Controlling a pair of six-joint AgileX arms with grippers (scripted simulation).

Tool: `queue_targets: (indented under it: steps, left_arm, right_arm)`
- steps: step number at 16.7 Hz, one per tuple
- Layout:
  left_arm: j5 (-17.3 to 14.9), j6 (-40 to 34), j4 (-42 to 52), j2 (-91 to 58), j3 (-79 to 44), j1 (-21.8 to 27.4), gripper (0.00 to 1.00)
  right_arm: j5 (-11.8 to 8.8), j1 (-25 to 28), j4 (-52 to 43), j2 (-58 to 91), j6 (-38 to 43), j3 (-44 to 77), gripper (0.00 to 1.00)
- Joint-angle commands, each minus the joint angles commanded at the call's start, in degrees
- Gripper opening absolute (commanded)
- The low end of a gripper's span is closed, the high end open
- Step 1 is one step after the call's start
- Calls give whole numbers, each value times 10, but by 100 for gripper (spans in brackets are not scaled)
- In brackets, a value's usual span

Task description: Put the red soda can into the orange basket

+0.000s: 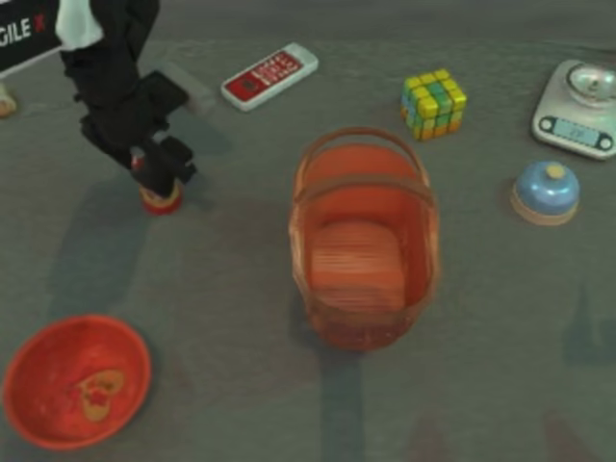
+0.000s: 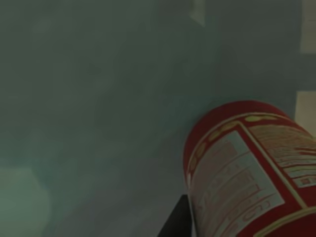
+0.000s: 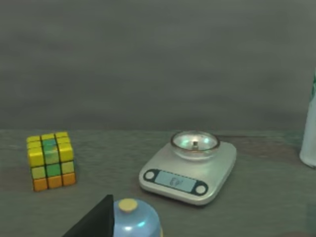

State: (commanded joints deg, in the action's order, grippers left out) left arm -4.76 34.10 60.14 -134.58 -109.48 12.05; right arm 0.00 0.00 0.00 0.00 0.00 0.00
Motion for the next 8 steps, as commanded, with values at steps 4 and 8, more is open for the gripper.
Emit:
queue_targets:
  steps: [4, 8]
  left_arm:
    - [-104, -46, -144, 16, 43, 11, 0]
    - [-246, -111, -356, 41, 109, 25, 0]
  right_arm:
    - [0, 0, 0, 0, 0, 0, 100]
    - [0, 0, 0, 0, 0, 0, 100]
